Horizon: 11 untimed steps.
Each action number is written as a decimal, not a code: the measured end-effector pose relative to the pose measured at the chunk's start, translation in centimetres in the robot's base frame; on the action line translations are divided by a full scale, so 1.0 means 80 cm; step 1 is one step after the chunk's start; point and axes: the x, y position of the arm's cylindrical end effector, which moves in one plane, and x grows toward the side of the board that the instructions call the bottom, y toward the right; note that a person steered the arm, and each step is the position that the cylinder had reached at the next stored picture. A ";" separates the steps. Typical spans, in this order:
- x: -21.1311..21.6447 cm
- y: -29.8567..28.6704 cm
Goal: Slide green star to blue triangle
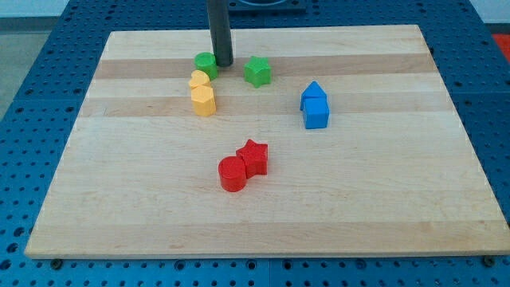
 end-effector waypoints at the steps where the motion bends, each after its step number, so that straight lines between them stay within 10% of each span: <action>1: 0.015 0.002; 11: 0.021 0.164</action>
